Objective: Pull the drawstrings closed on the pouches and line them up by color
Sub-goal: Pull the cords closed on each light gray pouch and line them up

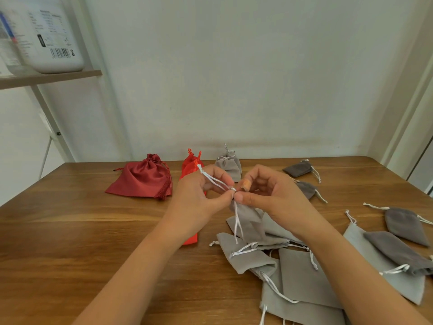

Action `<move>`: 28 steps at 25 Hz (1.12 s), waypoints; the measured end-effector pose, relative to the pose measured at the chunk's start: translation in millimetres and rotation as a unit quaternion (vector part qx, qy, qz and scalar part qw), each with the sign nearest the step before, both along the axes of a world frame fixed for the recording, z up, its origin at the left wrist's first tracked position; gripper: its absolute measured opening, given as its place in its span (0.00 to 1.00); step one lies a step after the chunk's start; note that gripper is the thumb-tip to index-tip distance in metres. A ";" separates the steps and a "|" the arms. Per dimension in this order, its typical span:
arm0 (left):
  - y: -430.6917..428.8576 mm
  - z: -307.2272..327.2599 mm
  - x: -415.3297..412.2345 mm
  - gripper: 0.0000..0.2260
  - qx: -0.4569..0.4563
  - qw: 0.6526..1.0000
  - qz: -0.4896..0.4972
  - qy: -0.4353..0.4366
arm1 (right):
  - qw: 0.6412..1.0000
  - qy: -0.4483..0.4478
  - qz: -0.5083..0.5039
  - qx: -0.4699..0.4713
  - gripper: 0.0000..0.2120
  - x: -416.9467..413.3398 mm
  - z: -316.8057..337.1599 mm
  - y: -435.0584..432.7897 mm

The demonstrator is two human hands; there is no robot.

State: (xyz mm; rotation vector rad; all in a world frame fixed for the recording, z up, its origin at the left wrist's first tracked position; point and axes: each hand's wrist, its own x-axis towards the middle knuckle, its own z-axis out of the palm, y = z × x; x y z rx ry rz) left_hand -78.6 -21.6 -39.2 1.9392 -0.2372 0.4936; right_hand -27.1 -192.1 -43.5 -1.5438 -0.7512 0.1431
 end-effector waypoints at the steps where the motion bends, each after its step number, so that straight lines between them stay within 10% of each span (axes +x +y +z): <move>1: -1.2 -0.8 -0.5 0.09 0.014 1.000 0.012 0.002 | 1.000 -0.003 -0.002 -0.005 0.08 0.2 -0.5 -0.2; 12: -2.2 -4.5 1.8 0.03 0.141 0.989 0.033 -0.004 | 0.998 -0.030 -0.031 -0.048 0.13 1.0 -4.8 4.1; 28: -2.1 -6.2 0.2 0.06 0.057 0.997 0.036 -0.034 | 0.999 -0.010 -0.034 -0.014 0.13 -3.0 2.9 1.7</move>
